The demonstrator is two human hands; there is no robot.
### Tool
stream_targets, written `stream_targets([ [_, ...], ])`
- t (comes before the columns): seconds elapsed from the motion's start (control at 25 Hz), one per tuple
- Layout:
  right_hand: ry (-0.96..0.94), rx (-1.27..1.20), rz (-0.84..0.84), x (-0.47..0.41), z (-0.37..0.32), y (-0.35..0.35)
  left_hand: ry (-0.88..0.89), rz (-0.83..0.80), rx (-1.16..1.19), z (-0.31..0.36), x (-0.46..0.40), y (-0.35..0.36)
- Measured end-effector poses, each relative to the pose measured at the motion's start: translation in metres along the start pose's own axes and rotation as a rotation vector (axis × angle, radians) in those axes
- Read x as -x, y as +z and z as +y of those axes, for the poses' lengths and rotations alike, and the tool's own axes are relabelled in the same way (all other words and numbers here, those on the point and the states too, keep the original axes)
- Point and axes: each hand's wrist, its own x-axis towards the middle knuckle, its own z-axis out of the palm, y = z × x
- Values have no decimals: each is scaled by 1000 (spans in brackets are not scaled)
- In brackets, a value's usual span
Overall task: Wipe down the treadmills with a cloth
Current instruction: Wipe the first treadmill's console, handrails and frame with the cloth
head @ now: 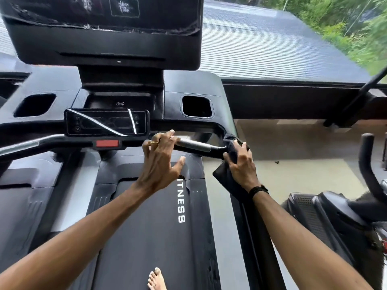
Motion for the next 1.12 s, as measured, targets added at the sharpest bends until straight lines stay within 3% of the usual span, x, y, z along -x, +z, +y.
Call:
stream_targets([
  [0.08, -18, -322, 199, 0, -4, -5, 25, 12, -16, -20, -6, -16],
  [0.16, 0, -404, 210, 3, -9, -6, 55, 35, -59, -41, -14, -32],
  [0.2, -3, -293, 98, 1, -10, -3, 58, 46, -78, -52, -18, -39],
  [0.28, -70, 189, -171, 0, -8, -2, 62, 56, -123, -64, -22, -46],
  [0.32, -131, 382, -253, -4, -8, -1, 58, 59, -146, -71, -24, -49],
  [0.4, -195, 523, -311, -12, -11, -3, 50, 47, -190, -80, -31, -52],
  [0.6, -262, 502, -249, -42, -17, 4, 15, -93, -314, -96, -48, -48],
  [0.84, -606, 554, -203, -68, -18, 15, -15, -251, -510, -125, -65, -63],
  [1.0, -611, 471, -208, -74, -40, 24, 12, -250, -525, -124, -70, -63],
  [1.12, -600, 406, -101, -67, -68, 50, 11, -249, -489, -120, -68, -63],
])
